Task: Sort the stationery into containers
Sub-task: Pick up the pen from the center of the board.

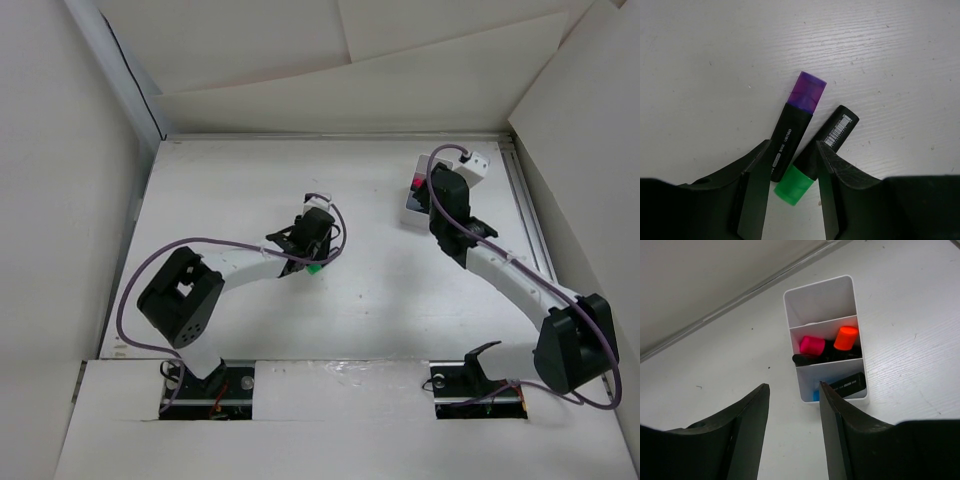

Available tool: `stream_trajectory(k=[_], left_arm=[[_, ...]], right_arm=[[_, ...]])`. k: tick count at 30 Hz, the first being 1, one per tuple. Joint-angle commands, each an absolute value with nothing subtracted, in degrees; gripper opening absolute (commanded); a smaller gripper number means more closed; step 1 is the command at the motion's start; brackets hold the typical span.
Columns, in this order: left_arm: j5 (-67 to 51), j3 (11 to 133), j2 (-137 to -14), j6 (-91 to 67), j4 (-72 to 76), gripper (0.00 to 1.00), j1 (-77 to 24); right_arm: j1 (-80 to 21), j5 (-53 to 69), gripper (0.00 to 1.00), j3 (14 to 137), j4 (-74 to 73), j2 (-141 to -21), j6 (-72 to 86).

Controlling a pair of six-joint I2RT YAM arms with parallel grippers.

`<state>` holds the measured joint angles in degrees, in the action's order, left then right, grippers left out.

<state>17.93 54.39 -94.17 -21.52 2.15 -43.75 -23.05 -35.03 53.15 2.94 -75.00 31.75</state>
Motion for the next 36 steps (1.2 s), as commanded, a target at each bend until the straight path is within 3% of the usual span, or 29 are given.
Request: stream_trajectory(k=[1, 9, 16, 25, 30, 33, 36], left_arm=[[17.8, 56.6, -94.6, -21.0, 0.8, 0.35, -42.9], [18.4, 58.5, -98.3, -20.4, -1.8, 0.37, -42.9], [17.5, 59.7, -100.0, -20.4, -3.2, 0.48, -42.2], [17.3, 61.5, -102.7, -20.4, -4.7, 0.47, -42.2], [19.2, 62.3, -104.1, -20.4, -5.8, 0.38, -42.2], [20.0, 62.3, -103.5, -20.4, -4.7, 0.22, -42.7], [21.4, 61.8, -101.8, -21.4, -4.7, 0.13, -42.7]], right_arm=[[-23.7, -33.0, 0.50, 52.4, 4.0, -73.3, 32.2], [-23.2, -31.2, 0.50, 52.4, 4.6, -73.3, 32.2], [-22.7, -30.1, 0.50, 52.4, 4.6, -73.9, 32.2], [-22.7, -28.3, 0.50, 52.4, 5.1, -73.9, 32.2], [-22.7, -26.5, 0.50, 52.4, 5.1, -73.9, 32.2], [-22.7, -25.2, 0.50, 52.4, 5.1, -73.9, 31.6], [-22.7, -22.0, 0.56, 52.4, 5.1, -73.9, 31.6]])
